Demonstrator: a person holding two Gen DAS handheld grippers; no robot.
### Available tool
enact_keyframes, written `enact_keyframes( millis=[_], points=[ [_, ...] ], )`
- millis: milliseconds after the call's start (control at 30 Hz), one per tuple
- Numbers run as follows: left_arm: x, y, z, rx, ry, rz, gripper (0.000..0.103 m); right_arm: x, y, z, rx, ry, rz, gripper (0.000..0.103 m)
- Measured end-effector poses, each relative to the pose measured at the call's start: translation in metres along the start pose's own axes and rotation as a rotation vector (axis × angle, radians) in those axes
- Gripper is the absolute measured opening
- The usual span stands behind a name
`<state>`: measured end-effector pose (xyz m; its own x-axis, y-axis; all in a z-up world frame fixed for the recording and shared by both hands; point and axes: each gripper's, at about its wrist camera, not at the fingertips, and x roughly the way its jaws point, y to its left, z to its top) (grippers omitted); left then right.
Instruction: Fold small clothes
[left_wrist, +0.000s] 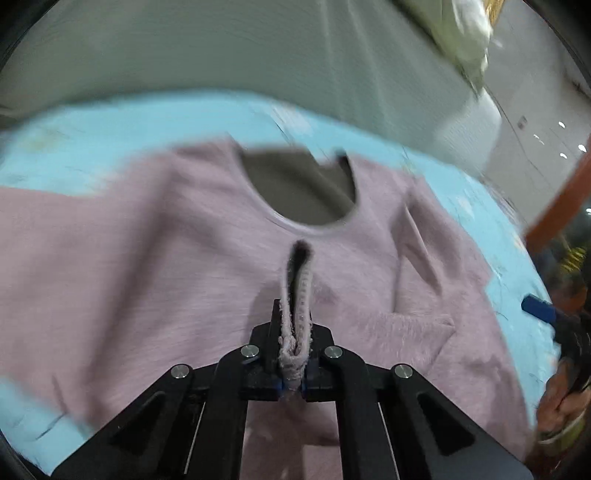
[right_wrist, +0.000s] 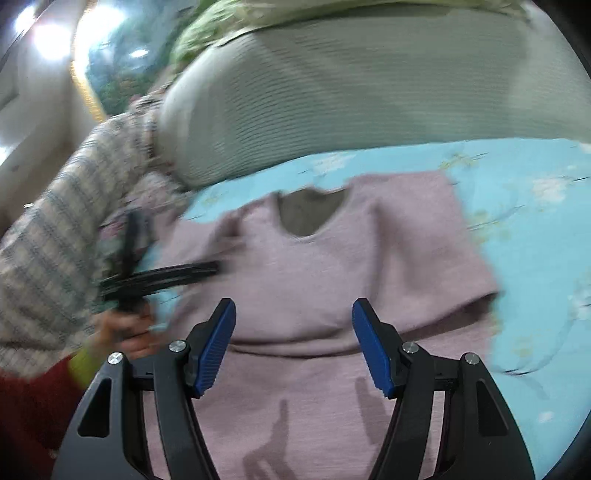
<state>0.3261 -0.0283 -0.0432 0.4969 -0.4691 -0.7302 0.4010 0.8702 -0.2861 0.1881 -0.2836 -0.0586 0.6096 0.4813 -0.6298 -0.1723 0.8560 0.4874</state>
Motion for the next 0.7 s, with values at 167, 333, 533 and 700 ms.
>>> enact_keyframes(
  millis=[167,333,533,700],
  points=[
    [-0.078,0.053,-0.024,-0.169,-0.2,0.087,0.004,0.006,-0.057,0.026,0.132,-0.006,-0.146,0.066],
    [-0.083,0.085,-0.044,-0.296,-0.229,0.088,0.004,0.046,-0.085,0.051,0.141,0.033,-0.222,0.066],
    [-0.081,0.076,-0.058,-0.264,-0.236,0.08,0.004,0.113,-0.098,0.055,0.155,0.187,-0.208,0.065],
    [-0.078,0.067,-0.058,-0.236,-0.233,0.062,0.004,0.103,-0.106,0.06,0.173,0.141,-0.223,0.007]
  ],
)
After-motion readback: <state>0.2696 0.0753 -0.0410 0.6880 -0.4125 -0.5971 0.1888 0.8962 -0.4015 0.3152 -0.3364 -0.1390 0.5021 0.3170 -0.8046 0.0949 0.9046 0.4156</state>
